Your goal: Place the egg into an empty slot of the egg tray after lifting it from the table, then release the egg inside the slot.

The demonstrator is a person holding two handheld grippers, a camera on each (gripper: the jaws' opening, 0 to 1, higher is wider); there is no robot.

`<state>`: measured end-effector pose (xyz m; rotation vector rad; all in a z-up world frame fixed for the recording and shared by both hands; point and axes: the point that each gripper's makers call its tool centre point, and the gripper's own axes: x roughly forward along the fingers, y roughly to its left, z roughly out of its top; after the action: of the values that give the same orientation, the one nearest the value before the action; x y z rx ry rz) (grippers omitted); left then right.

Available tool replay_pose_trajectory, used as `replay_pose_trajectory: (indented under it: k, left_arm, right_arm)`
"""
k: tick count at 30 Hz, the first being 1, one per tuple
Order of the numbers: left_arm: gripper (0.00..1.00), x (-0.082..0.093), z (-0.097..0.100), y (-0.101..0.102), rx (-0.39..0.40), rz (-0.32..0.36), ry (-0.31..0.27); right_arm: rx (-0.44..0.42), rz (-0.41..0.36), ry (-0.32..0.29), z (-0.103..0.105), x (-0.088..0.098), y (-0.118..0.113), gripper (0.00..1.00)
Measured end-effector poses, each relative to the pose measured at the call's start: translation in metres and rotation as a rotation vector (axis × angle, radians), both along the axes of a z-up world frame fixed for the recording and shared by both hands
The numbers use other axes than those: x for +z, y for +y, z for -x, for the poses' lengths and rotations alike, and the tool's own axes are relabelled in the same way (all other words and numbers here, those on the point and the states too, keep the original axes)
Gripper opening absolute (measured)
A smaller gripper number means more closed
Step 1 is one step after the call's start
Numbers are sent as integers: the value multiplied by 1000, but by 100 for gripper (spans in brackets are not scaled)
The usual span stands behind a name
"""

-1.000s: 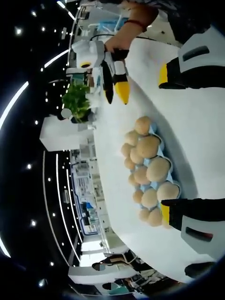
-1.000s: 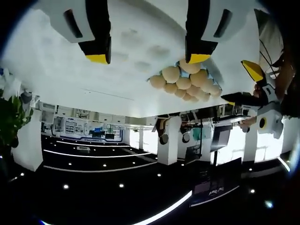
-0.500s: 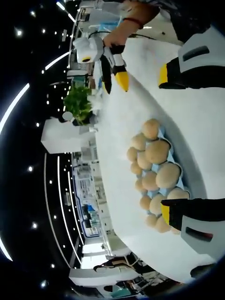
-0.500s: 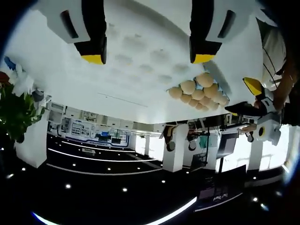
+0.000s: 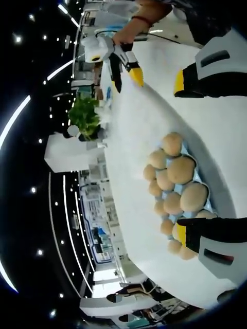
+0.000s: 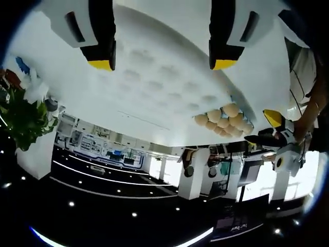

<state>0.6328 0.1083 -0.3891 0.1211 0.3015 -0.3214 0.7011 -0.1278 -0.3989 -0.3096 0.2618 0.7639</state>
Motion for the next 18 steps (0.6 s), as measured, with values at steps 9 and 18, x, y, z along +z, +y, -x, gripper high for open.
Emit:
replay_pose_trajectory:
  k: [9,18]
  left_arm:
    - [100,0,-2,0,9,-1,3]
    - [100,1,-3,-1,11,-1,4]
  right_arm:
    - [54,-67,71,18,11,-10,82]
    - [38,-33,112,21,5,-24,86]
